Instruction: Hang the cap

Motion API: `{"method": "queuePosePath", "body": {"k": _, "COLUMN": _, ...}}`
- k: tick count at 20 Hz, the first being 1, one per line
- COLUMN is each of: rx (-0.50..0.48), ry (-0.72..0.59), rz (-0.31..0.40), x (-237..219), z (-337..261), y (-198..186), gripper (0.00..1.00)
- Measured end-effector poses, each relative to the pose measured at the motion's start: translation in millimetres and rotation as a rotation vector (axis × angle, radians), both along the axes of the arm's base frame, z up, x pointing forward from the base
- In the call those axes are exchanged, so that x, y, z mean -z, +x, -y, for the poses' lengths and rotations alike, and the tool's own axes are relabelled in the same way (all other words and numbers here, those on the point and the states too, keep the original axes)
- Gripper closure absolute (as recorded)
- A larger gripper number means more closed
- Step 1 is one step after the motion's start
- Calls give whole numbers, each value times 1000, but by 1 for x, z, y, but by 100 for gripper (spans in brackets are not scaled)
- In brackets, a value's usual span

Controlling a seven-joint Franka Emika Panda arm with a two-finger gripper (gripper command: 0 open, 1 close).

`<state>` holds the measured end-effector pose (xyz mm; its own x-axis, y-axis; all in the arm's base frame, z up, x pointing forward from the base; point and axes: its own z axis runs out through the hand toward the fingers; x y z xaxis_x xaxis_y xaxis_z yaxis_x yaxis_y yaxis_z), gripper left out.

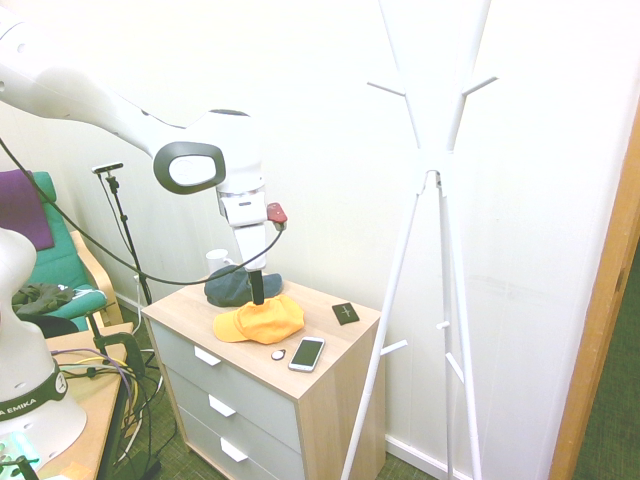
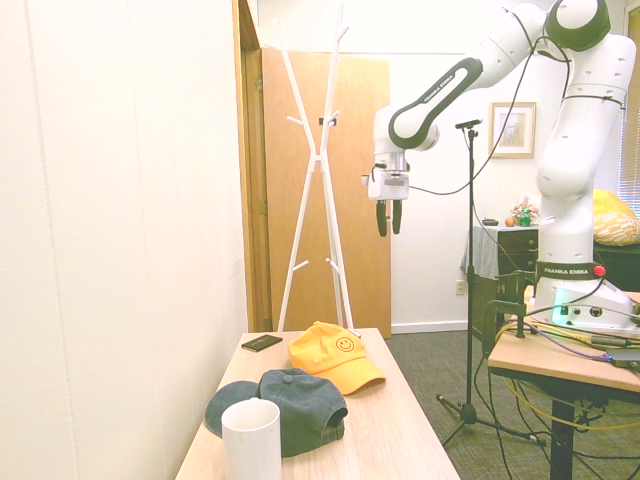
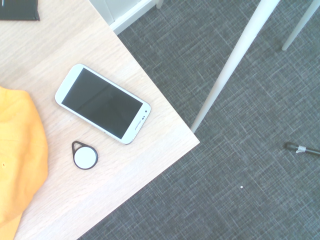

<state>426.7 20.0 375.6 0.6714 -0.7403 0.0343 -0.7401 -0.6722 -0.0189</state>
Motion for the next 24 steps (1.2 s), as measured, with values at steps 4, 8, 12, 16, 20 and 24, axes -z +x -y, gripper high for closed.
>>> {"method": "queuePosePath", "body": {"k": 4, "rx": -21, "ry": 1, "rz": 7, "x": 4, "z": -8, "y": 3, "gripper": 0}}
{"method": "queuePosePath", "body": {"k": 8, "rx": -102, "ry": -4, "rz": 6, "x": 26, "z": -58, "y": 18, "gripper": 0}}
{"method": "queuePosePath", "body": {"k": 12, "rx": -160, "ry": -20, "rz": -12, "x": 47, "z": -116, "y": 32, "gripper": 0}}
{"method": "queuePosePath", "body": {"k": 16, "rx": -207, "ry": -44, "rz": -19, "x": 74, "z": -156, "y": 51, "gripper": 0}}
{"method": "queuePosePath", "body": {"k": 20, "rx": -237, "ry": -55, "rz": -15, "x": 108, "z": -186, "y": 70, "gripper": 0}}
{"method": "queuePosePath", "body": {"k": 24, "rx": -257, "ry": -58, "rz": -6, "x": 134, "z": -208, "y": 83, "gripper": 0}}
